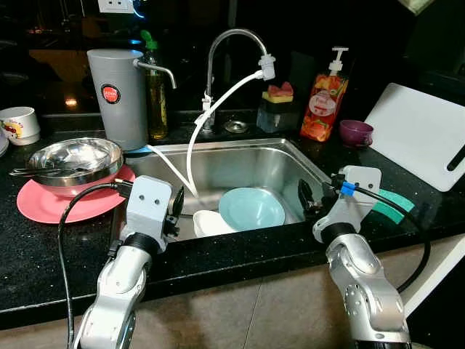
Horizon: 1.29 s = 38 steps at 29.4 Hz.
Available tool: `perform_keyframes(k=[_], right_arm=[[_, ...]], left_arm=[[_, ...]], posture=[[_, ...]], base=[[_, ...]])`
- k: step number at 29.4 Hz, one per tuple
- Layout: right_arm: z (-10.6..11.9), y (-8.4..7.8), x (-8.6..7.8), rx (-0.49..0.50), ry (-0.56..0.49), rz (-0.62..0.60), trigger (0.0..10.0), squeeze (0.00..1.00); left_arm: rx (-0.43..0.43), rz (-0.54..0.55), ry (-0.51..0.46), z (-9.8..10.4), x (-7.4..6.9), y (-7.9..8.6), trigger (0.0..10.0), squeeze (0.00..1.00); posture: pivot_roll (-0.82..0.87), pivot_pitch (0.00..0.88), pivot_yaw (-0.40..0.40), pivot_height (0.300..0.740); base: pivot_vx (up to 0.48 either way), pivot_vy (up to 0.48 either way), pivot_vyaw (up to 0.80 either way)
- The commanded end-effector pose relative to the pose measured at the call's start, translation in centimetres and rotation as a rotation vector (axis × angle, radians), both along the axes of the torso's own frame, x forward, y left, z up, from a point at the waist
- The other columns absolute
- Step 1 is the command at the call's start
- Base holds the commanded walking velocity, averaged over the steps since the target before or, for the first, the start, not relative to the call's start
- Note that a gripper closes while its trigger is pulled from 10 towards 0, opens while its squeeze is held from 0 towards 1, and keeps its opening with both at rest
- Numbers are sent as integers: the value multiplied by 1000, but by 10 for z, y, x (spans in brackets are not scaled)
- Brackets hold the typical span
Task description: Kitchen organization
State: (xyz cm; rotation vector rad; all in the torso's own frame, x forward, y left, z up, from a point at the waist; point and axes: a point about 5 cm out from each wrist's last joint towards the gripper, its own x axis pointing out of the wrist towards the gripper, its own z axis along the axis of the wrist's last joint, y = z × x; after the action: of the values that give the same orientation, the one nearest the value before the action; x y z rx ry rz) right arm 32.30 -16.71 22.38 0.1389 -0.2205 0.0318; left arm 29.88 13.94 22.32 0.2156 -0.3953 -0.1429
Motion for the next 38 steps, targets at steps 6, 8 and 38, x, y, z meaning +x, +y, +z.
perform_keyframes(k=[6, 8, 38], right_arm=[[2, -5, 0, -4, -2, -14, 10000, 0], [2, -5, 0, -5, -2, -14, 10000, 0], [-10, 1, -6, 27, 25, -34, 10000, 0]], left_arm=[[-7, -17, 11, -5, 1, -8, 10000, 0], [-8, -16, 11, -5, 1, -8, 10000, 0], [15, -59, 41, -9, 2, -10, 10000, 0]], posture=[[104, 52, -73, 740], [104, 52, -73, 740], [65, 71, -39, 740]], base=[[0, 0, 0], [0, 0, 0], [0, 0, 0]])
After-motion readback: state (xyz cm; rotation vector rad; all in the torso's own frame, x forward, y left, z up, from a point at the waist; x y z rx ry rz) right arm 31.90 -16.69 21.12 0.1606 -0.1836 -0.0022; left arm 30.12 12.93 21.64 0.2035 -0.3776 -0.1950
